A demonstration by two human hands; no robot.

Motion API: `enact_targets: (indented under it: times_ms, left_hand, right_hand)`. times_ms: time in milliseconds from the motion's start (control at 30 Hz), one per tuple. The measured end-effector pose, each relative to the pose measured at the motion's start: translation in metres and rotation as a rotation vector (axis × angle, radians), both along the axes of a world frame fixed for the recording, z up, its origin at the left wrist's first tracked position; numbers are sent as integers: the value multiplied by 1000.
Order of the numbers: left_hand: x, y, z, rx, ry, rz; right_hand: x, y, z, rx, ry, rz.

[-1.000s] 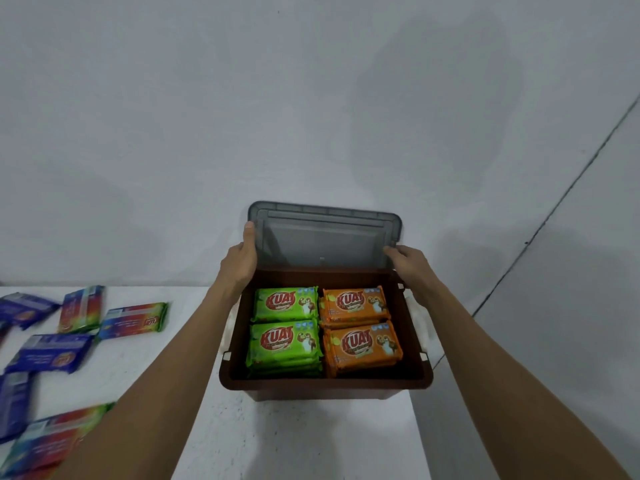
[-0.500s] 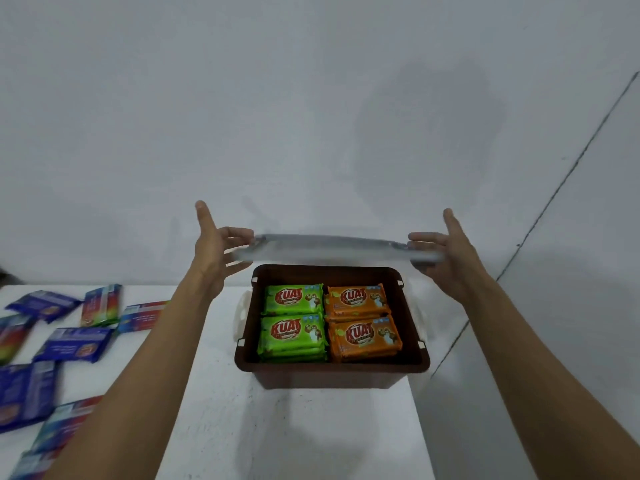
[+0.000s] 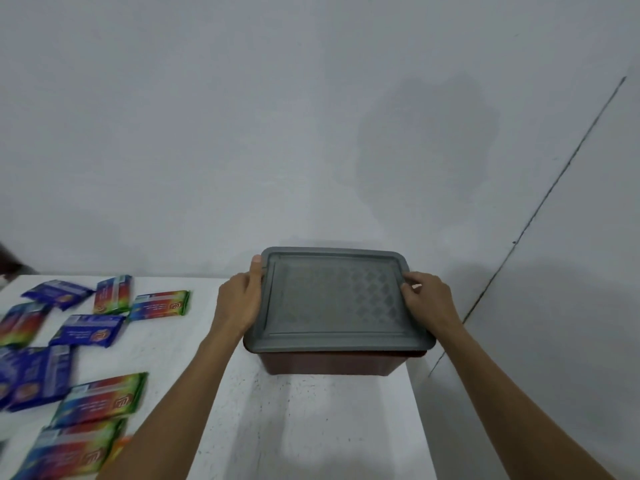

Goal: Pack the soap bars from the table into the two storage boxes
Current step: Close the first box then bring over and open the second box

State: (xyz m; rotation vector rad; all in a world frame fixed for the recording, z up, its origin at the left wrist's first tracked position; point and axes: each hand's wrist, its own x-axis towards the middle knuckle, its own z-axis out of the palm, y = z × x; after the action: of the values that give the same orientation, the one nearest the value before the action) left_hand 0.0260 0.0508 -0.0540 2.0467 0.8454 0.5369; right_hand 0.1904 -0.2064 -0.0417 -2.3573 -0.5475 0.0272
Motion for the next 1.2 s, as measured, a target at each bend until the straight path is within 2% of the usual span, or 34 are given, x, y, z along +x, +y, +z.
enact_targets:
  times_ms: [167, 267, 433, 500, 600, 667, 700, 800, 933, 1000, 1067, 1200]
  left_hand:
    - [-4, -2, -23, 150, 29, 66]
    - [-6, -2, -32, 264, 106, 131]
    - [-5, -2, -30, 126, 147, 54]
    - [-5, -3, -28, 143, 161, 62]
    - [-5, -3, -26, 139, 140, 62]
    - [-5, -5, -24, 177, 129, 62]
    - [-5, -7, -23, 224, 127, 63]
    - [-7, -12, -23, 392, 127, 60]
    - [-9, -18, -20, 461, 95, 98]
    - [-10, -15, -21, 337, 15, 177]
    - [-10, -5, -25, 115, -106, 261]
    - [-10, 9, -32, -275, -164, 180]
  right_hand:
    - [-2, 0, -19, -96, -74, 41]
    - [1, -2, -31, -174, -137, 39]
    - [-1, -4, -41, -245, -193, -11]
    - [0, -5, -40, -154, -99, -20]
    - [-2, -4, -34, 88, 124, -17]
    - [-6, -4, -30, 206, 299, -100]
    - [-7, -4, -31, 201, 304, -145]
    - [-8, -4, -38, 34, 39, -186]
    - [-14, -4, -34, 42, -69, -148]
    - [-14, -5, -32, 103, -43, -128]
    - [-9, -7, -35, 157, 1, -116]
    - [-2, -10, -45, 262, 104, -101]
